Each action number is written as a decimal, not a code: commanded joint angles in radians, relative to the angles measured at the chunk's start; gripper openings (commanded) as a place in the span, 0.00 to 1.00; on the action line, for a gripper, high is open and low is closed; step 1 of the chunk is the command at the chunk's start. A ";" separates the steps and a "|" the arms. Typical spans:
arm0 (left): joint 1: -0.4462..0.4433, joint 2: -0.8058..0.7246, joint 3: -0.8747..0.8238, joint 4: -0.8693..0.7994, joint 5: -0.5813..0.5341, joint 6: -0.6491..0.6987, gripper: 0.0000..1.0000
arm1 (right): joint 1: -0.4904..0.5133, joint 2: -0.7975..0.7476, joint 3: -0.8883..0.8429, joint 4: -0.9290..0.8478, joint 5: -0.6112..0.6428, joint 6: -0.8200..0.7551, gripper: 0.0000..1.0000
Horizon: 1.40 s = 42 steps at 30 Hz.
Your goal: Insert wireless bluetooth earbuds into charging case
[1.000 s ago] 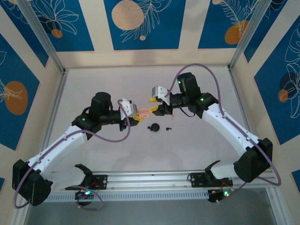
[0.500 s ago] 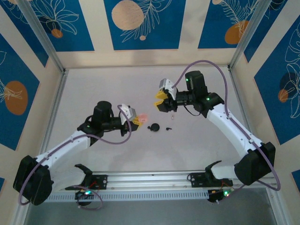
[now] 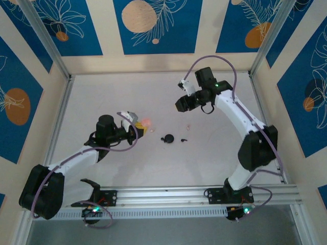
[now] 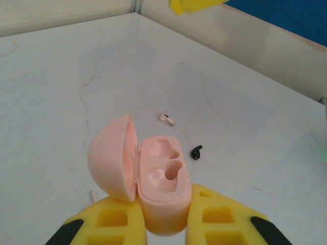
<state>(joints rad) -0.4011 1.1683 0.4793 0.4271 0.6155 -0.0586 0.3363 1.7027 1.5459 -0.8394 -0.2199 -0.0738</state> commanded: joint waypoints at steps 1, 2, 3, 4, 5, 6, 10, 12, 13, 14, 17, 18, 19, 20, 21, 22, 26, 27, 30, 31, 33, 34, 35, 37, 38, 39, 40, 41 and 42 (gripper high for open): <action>0.010 -0.001 0.004 0.014 -0.014 -0.013 0.15 | -0.032 0.098 0.033 -0.190 0.111 0.184 0.38; 0.010 0.002 0.008 0.005 -0.012 -0.006 0.15 | -0.042 0.130 0.037 -0.200 0.113 0.225 0.38; 0.010 0.006 0.011 -0.001 -0.011 -0.002 0.15 | -0.052 0.156 0.042 -0.204 0.112 0.255 0.38; 0.010 0.011 0.013 -0.005 -0.008 0.003 0.15 | -0.060 0.183 0.046 -0.206 0.117 0.285 0.38; 0.010 0.015 0.015 -0.008 -0.003 0.009 0.15 | -0.065 0.208 0.053 -0.205 0.120 0.309 0.38; 0.010 0.018 0.017 -0.010 0.001 0.012 0.15 | -0.068 0.232 0.059 -0.206 0.121 0.321 0.38; 0.010 0.024 0.030 -0.036 0.012 0.034 0.15 | -0.070 0.321 0.093 -0.217 0.126 0.352 0.38; 0.010 0.025 0.036 -0.057 0.015 0.046 0.15 | -0.070 0.355 0.107 -0.222 0.123 0.355 0.38; 0.010 0.025 0.038 -0.060 0.014 0.049 0.15 | -0.068 0.369 0.111 -0.224 0.123 0.357 0.38; 0.010 0.025 0.038 -0.061 0.015 0.053 0.15 | -0.066 0.382 0.116 -0.226 0.126 0.356 0.38; 0.010 0.026 0.040 -0.059 0.014 0.057 0.15 | -0.063 0.405 0.119 -0.227 0.142 0.358 0.38; 0.009 0.027 0.041 -0.059 0.015 0.059 0.15 | -0.060 0.409 0.119 -0.225 0.147 0.358 0.38; 0.010 0.030 0.041 -0.058 0.017 0.059 0.15 | -0.059 0.414 0.119 -0.224 0.154 0.356 0.38; 0.010 0.031 0.045 -0.057 0.019 0.060 0.15 | -0.058 0.418 0.120 -0.222 0.159 0.357 0.38; 0.010 0.033 0.047 -0.057 0.020 0.059 0.15 | -0.056 0.421 0.119 -0.218 0.165 0.354 0.38; 0.010 0.036 0.048 -0.058 0.022 0.059 0.15 | -0.055 0.427 0.120 -0.216 0.170 0.354 0.38; 0.010 0.042 0.056 -0.057 0.021 0.060 0.15 | -0.052 0.446 0.126 -0.210 0.183 0.350 0.38; 0.010 0.043 0.056 -0.057 0.024 0.059 0.15 | -0.052 0.449 0.127 -0.209 0.185 0.348 0.38; 0.010 0.042 0.056 -0.058 0.023 0.059 0.15 | -0.048 0.458 0.130 -0.204 0.187 0.344 0.37; 0.010 0.042 0.057 -0.059 0.024 0.059 0.15 | -0.046 0.462 0.131 -0.202 0.186 0.344 0.37; 0.010 0.042 0.057 -0.062 0.026 0.059 0.15 | -0.042 0.466 0.132 -0.199 0.188 0.340 0.37; 0.010 0.042 0.058 -0.062 0.026 0.059 0.15 | -0.039 0.469 0.133 -0.198 0.189 0.338 0.37; 0.010 0.041 0.057 -0.063 0.026 0.058 0.15 | -0.035 0.472 0.134 -0.197 0.194 0.336 0.36; 0.010 0.039 0.054 -0.058 0.028 0.053 0.15 | -0.026 0.478 0.138 -0.200 0.214 0.329 0.36; 0.010 0.038 0.052 -0.052 0.028 0.050 0.15 | -0.021 0.482 0.141 -0.202 0.225 0.327 0.36; 0.010 0.039 0.050 -0.048 0.028 0.048 0.15 | -0.018 0.484 0.141 -0.205 0.235 0.325 0.36; 0.010 0.038 0.050 -0.047 0.029 0.047 0.15 | -0.014 0.490 0.144 -0.209 0.249 0.322 0.36; 0.010 0.037 0.050 -0.047 0.030 0.046 0.15 | -0.010 0.493 0.147 -0.215 0.261 0.321 0.36; 0.010 0.037 0.050 -0.047 0.029 0.046 0.15 | -0.008 0.497 0.147 -0.216 0.275 0.316 0.36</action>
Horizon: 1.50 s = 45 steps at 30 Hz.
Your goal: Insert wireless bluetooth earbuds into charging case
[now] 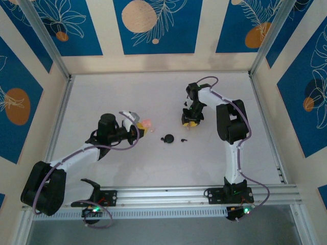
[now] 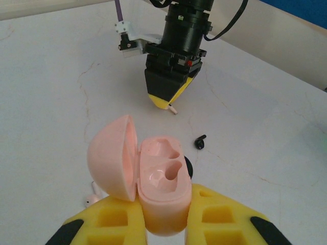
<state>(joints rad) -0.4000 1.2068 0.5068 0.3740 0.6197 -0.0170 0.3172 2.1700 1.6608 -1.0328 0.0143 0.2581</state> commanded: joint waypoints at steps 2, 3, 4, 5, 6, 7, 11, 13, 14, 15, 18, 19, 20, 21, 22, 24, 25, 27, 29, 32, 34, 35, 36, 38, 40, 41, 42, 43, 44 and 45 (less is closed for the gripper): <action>0.009 -0.003 0.022 0.006 0.027 0.005 0.15 | 0.018 0.036 0.033 -0.024 0.063 -0.022 0.36; 0.009 -0.003 0.023 0.006 0.026 0.005 0.15 | 0.020 0.040 0.033 -0.024 0.071 -0.025 0.36; 0.009 -0.002 0.024 0.005 0.027 0.005 0.15 | 0.022 0.042 0.034 -0.024 0.077 -0.026 0.35; 0.009 -0.001 0.024 0.004 0.026 0.005 0.15 | 0.025 0.045 0.034 -0.025 0.082 -0.027 0.35; 0.008 -0.001 0.025 0.002 0.028 0.005 0.15 | 0.027 0.046 0.036 -0.024 0.085 -0.027 0.34; 0.009 -0.001 0.025 0.000 0.030 0.005 0.15 | 0.028 0.048 0.036 -0.023 0.087 -0.028 0.34; 0.009 -0.001 0.026 -0.003 0.026 0.003 0.15 | 0.034 0.049 0.033 -0.018 0.085 -0.028 0.29; 0.009 -0.001 0.024 -0.003 0.027 0.002 0.14 | 0.035 0.050 0.032 -0.018 0.080 -0.024 0.28; 0.009 -0.001 0.022 -0.003 0.028 0.002 0.14 | 0.035 0.050 0.030 -0.019 0.076 -0.021 0.27; 0.009 -0.001 0.022 -0.004 0.027 0.002 0.14 | 0.035 0.048 0.029 -0.020 0.075 -0.019 0.27; 0.009 -0.002 0.025 -0.015 0.026 0.008 0.14 | 0.035 0.039 0.022 -0.013 0.064 -0.012 0.25; 0.009 -0.001 0.028 -0.023 0.025 0.011 0.14 | 0.036 0.035 0.018 -0.012 0.060 -0.010 0.24; 0.008 -0.001 0.030 -0.035 0.024 0.017 0.13 | 0.038 0.029 0.014 -0.008 0.055 -0.007 0.23; 0.007 0.001 0.037 -0.051 0.022 0.021 0.13 | 0.038 0.019 0.006 -0.002 0.054 -0.005 0.22; 0.004 0.003 0.041 -0.060 0.023 0.027 0.13 | 0.039 0.010 -0.003 0.005 0.052 0.000 0.22; -0.003 0.009 0.048 -0.073 0.020 0.037 0.12 | 0.039 -0.018 -0.030 0.029 0.046 0.012 0.22; -0.008 0.012 0.049 -0.075 0.018 0.042 0.12 | 0.037 -0.033 -0.045 0.040 0.043 0.019 0.22; -0.021 0.020 0.055 -0.072 0.009 0.047 0.12 | 0.034 -0.069 -0.076 0.070 0.027 0.039 0.21; -0.032 0.028 0.060 -0.067 0.003 0.049 0.12 | 0.028 -0.105 -0.112 0.101 0.012 0.060 0.21; -0.048 0.038 0.073 -0.066 -0.004 0.051 0.12 | 0.023 -0.154 -0.160 0.145 -0.006 0.092 0.21; -0.058 0.042 0.078 -0.067 -0.011 0.050 0.12 | 0.018 -0.182 -0.190 0.172 -0.015 0.109 0.21; -0.061 0.045 0.082 -0.067 -0.014 0.049 0.12 | 0.015 -0.197 -0.203 0.185 -0.019 0.117 0.21; -0.066 0.049 0.085 -0.066 -0.017 0.049 0.12 | 0.014 -0.210 -0.219 0.195 -0.023 0.124 0.21; -0.073 0.059 0.087 -0.055 -0.022 0.039 0.12 | 0.010 -0.228 -0.238 0.210 -0.027 0.129 0.20; -0.078 0.072 0.089 -0.040 -0.023 0.025 0.12 | 0.007 -0.246 -0.248 0.213 -0.031 0.131 0.20; -0.080 0.080 0.091 -0.031 -0.024 0.017 0.12 | 0.004 -0.255 -0.253 0.214 -0.031 0.132 0.20; -0.083 0.089 0.095 -0.025 -0.026 0.012 0.12 | 0.001 -0.263 -0.259 0.216 -0.034 0.133 0.20; -0.086 0.096 0.101 -0.021 -0.028 0.008 0.11 | -0.001 -0.271 -0.263 0.221 -0.040 0.135 0.20; -0.090 0.105 0.107 -0.019 -0.033 0.006 0.11 | -0.003 -0.282 -0.267 0.225 -0.044 0.136 0.20; -0.095 0.113 0.116 -0.015 -0.035 0.002 0.11 | -0.005 -0.290 -0.268 0.228 -0.049 0.138 0.20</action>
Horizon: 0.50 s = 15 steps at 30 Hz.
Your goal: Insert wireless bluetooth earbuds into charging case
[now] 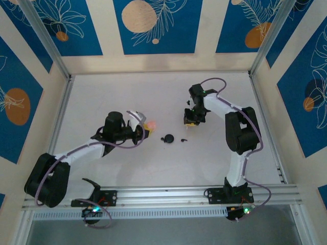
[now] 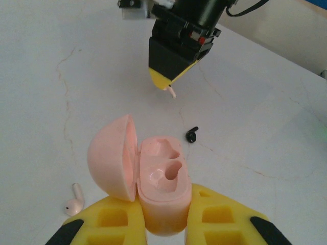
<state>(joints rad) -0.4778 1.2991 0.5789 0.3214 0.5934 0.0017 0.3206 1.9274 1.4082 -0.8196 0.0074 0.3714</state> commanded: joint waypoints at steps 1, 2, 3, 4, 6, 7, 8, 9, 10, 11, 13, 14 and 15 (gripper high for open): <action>-0.021 0.027 0.049 0.043 -0.010 -0.018 0.11 | -0.009 -0.053 -0.015 0.017 -0.044 0.027 0.20; -0.024 0.036 0.058 0.050 -0.010 -0.021 0.11 | -0.009 -0.060 -0.018 0.021 -0.046 0.027 0.20; -0.030 0.041 0.063 0.057 -0.010 -0.023 0.11 | -0.009 -0.065 -0.021 0.024 -0.050 0.027 0.20; -0.034 0.048 0.067 0.063 -0.010 -0.025 0.11 | -0.009 -0.069 -0.024 0.026 -0.052 0.028 0.20; -0.044 0.064 0.080 0.070 -0.010 -0.029 0.11 | -0.009 -0.078 -0.036 0.034 -0.063 0.032 0.20; -0.047 0.069 0.085 0.070 -0.008 -0.029 0.11 | -0.007 -0.083 -0.044 0.039 -0.069 0.036 0.20; -0.052 0.076 0.091 0.070 -0.006 -0.029 0.11 | -0.005 -0.090 -0.056 0.047 -0.073 0.043 0.20; -0.055 0.082 0.096 0.070 -0.006 -0.029 0.11 | -0.006 -0.096 -0.069 0.054 -0.077 0.048 0.20; -0.058 0.087 0.099 0.070 -0.005 -0.031 0.11 | -0.006 -0.102 -0.078 0.060 -0.082 0.053 0.20; -0.061 0.094 0.102 0.072 -0.004 -0.034 0.11 | -0.005 -0.108 -0.088 0.069 -0.086 0.057 0.21; -0.065 0.106 0.102 0.093 0.001 -0.044 0.11 | -0.003 -0.117 -0.109 0.081 -0.089 0.064 0.20; -0.067 0.112 0.102 0.104 0.003 -0.051 0.11 | -0.004 -0.119 -0.115 0.082 -0.090 0.066 0.20; -0.068 0.119 0.102 0.111 0.003 -0.056 0.11 | -0.005 -0.122 -0.122 0.083 -0.089 0.066 0.20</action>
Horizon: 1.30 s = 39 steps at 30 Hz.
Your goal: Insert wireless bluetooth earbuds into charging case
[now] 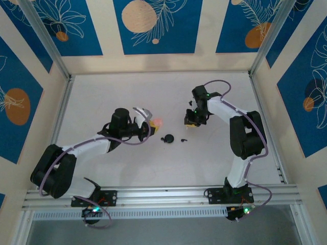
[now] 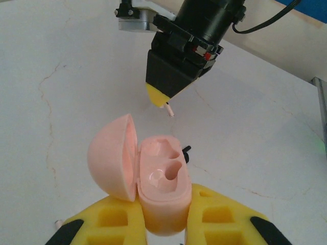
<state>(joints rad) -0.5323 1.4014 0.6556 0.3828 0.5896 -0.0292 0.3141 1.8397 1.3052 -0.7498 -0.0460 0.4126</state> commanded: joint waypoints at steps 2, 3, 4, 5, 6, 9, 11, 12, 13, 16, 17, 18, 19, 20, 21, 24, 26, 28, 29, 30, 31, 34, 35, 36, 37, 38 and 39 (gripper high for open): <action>-0.018 0.030 0.031 0.057 0.008 -0.034 0.11 | 0.002 -0.038 -0.035 0.018 -0.035 0.029 0.20; -0.019 0.035 0.034 0.057 0.008 -0.035 0.11 | 0.003 -0.042 -0.042 0.021 -0.038 0.034 0.21; -0.019 0.039 0.040 0.053 0.009 -0.037 0.11 | 0.004 -0.045 -0.047 0.021 -0.037 0.035 0.20; -0.020 0.042 0.052 0.039 0.011 -0.036 0.11 | 0.005 -0.050 -0.053 0.022 -0.036 0.040 0.20; -0.022 0.045 0.064 0.030 0.010 -0.037 0.11 | 0.005 -0.055 -0.059 0.024 -0.035 0.044 0.20; -0.024 0.057 0.084 0.022 0.012 -0.037 0.11 | 0.005 -0.077 -0.083 0.042 -0.034 0.059 0.20; -0.028 0.066 0.091 0.023 0.013 -0.037 0.10 | 0.006 -0.093 -0.101 0.059 -0.034 0.071 0.20; -0.030 0.071 0.094 0.022 0.013 -0.036 0.10 | 0.006 -0.101 -0.109 0.067 -0.032 0.077 0.20; -0.036 0.076 0.097 0.022 0.015 -0.037 0.10 | 0.005 -0.111 -0.119 0.076 -0.031 0.085 0.20; -0.049 0.092 0.103 0.029 0.019 -0.031 0.10 | 0.006 -0.140 -0.145 0.106 -0.032 0.106 0.20; -0.055 0.098 0.100 0.038 0.015 -0.030 0.10 | 0.006 -0.149 -0.152 0.115 -0.033 0.110 0.20; -0.057 0.103 0.095 0.052 0.014 -0.031 0.10 | 0.006 -0.156 -0.158 0.121 -0.032 0.115 0.20; -0.061 0.110 0.092 0.070 0.015 -0.033 0.10 | 0.006 -0.164 -0.161 0.127 -0.033 0.118 0.21; -0.067 0.116 0.089 0.086 0.015 -0.034 0.10 | 0.006 -0.172 -0.166 0.135 -0.034 0.123 0.20; -0.070 0.121 0.087 0.096 0.017 -0.034 0.10 | 0.006 -0.180 -0.171 0.144 -0.034 0.128 0.20; -0.088 0.142 0.087 0.128 0.022 -0.030 0.10 | 0.007 -0.208 -0.190 0.177 -0.040 0.147 0.21; -0.099 0.154 0.085 0.150 0.010 -0.022 0.10 | 0.008 -0.229 -0.204 0.199 -0.036 0.157 0.20; -0.110 0.161 0.078 0.179 -0.007 -0.010 0.10 | 0.009 -0.249 -0.215 0.219 -0.032 0.167 0.20; -0.115 0.166 0.075 0.195 -0.021 -0.005 0.10 | 0.008 -0.260 -0.223 0.230 -0.033 0.173 0.20; -0.117 0.170 0.071 0.212 -0.031 -0.003 0.10 | 0.010 -0.268 -0.229 0.243 -0.034 0.181 0.20; -0.122 0.176 0.068 0.232 -0.040 -0.002 0.10 | 0.011 -0.278 -0.237 0.262 -0.041 0.192 0.21; -0.127 0.191 0.061 0.270 -0.053 0.002 0.10 | 0.015 -0.306 -0.259 0.306 -0.055 0.215 0.21; -0.128 0.196 0.060 0.279 -0.053 0.005 0.10 | 0.016 -0.317 -0.270 0.319 -0.054 0.222 0.21; -0.130 0.199 0.057 0.281 -0.059 0.009 0.10 | 0.018 -0.329 -0.279 0.332 -0.052 0.230 0.21; -0.133 0.200 0.052 0.286 -0.070 0.011 0.10 | 0.019 -0.345 -0.290 0.347 -0.051 0.243 0.21; -0.135 0.200 0.044 0.296 -0.082 0.014 0.10 | 0.018 -0.360 -0.302 0.364 -0.052 0.254 0.21; -0.138 0.200 0.035 0.309 -0.094 0.015 0.10 | 0.021 -0.374 -0.312 0.378 -0.054 0.262 0.20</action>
<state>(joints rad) -0.6533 1.5906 0.7166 0.6209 0.5278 -0.0422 0.3283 1.5146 1.0206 -0.4316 -0.0792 0.6262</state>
